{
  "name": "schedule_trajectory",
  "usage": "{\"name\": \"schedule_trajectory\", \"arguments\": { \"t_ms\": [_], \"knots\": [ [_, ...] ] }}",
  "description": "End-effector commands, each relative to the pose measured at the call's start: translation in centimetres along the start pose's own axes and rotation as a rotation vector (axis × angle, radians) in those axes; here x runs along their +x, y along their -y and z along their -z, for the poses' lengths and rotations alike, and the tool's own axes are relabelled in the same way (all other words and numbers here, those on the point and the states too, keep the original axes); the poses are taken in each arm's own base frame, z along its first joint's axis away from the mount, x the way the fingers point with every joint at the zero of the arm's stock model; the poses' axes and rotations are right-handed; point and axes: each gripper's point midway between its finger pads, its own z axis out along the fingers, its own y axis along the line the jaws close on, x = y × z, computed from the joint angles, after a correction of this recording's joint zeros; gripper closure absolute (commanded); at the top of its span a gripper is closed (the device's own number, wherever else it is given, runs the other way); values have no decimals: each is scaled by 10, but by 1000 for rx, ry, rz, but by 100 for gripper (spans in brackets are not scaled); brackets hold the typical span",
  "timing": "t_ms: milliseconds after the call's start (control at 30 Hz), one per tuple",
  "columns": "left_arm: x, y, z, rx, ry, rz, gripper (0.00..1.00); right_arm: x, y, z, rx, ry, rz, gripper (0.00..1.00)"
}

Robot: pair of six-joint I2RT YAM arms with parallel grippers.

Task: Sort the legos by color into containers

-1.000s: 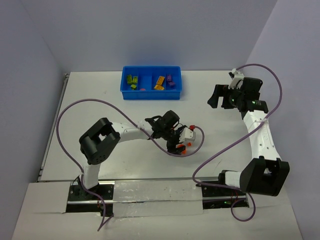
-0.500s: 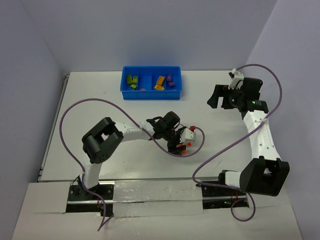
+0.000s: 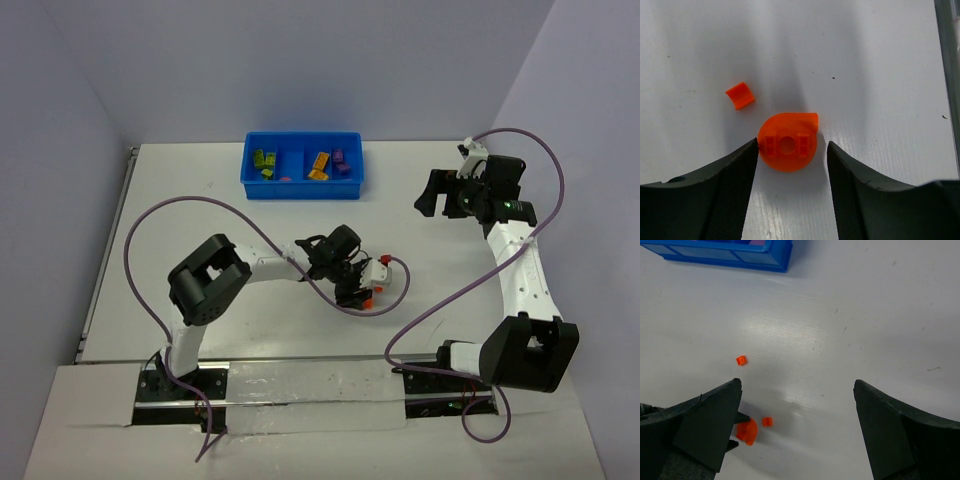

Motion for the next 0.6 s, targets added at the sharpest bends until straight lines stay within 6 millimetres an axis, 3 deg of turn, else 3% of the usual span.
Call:
{"name": "schedule_trajectory", "arguments": {
  "t_ms": [0, 333, 567],
  "knots": [
    [-15, -5, -6, -14, 37, -59, 37, -12, 0, 3, -4, 27, 6, 0],
    [-12, -10, -7, -53, 25, -72, 48, -11, 1, 1, -1, 23, 7, 0],
    [-33, -7, 8, -54, 57, -51, 61, -11, 0, 0, -10, 21, 1, 0]
  ]
}}
